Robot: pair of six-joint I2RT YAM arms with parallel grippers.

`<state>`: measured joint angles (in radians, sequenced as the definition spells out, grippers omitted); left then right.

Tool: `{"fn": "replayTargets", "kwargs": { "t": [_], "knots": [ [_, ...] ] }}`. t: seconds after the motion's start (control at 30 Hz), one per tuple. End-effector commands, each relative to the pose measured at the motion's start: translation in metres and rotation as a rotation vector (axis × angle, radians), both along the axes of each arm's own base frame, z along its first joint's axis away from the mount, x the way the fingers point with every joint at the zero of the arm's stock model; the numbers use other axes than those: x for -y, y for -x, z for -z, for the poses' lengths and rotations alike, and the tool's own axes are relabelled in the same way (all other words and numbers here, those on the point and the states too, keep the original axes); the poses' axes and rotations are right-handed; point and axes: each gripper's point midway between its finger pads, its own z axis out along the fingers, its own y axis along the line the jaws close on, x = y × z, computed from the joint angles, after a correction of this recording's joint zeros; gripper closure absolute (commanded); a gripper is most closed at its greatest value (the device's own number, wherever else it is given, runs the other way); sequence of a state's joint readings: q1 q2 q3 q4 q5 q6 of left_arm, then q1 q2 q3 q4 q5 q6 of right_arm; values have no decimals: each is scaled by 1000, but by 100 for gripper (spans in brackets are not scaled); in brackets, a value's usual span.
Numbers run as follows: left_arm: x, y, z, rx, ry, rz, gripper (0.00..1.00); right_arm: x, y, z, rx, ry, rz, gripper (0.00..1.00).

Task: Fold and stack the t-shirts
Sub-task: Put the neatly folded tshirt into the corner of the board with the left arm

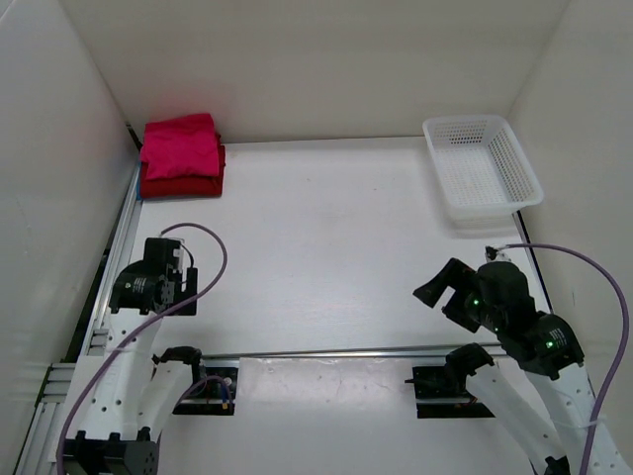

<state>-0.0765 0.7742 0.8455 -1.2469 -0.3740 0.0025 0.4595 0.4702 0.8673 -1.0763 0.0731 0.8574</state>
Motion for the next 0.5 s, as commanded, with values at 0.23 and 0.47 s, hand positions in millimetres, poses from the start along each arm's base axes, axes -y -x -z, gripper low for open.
{"fn": "replayTargets", "kwargs": {
  "t": [0.23,0.47],
  "knots": [
    [-6,38,-12,51,16,-46,0,13,33,-15,-19,-66,54,2],
    [-17,58,-7,74,-46,-78,0,23,46,-12,2,-71,74,1]
  ]
}}
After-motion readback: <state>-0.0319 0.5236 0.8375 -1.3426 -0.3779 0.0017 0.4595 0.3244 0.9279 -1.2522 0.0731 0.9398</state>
